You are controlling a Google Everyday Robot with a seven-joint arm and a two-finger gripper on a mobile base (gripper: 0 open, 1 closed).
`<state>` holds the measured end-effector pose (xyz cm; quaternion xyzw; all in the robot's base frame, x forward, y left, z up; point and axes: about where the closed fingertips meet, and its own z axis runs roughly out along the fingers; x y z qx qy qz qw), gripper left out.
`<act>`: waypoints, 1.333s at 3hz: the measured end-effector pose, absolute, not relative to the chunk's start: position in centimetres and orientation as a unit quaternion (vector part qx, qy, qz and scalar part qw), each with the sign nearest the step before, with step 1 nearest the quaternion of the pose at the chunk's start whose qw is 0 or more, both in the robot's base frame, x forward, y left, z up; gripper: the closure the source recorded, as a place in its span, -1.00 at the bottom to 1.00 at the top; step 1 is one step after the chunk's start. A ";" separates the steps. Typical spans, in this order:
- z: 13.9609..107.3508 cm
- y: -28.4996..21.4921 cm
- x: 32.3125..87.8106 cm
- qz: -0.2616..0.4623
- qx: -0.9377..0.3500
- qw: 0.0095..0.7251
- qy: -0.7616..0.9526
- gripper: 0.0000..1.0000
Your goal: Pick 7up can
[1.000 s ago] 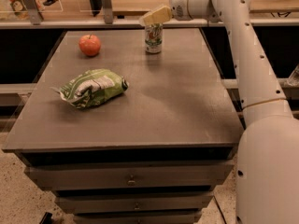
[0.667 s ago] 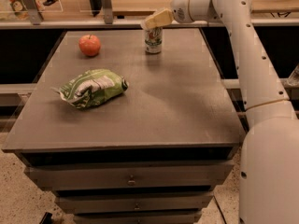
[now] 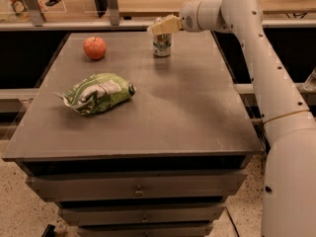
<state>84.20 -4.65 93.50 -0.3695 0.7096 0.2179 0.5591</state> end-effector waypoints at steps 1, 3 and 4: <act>92.6 -3.5 84.6 0.232 -0.329 0.575 0.712 -1.00; 90.2 -3.5 84.5 0.220 -0.312 0.573 0.725 -1.00; 89.2 -4.6 84.3 0.208 -0.308 0.569 0.733 -0.67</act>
Offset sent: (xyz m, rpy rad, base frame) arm 0.0027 0.0160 -0.0297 0.1206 0.0124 -0.1223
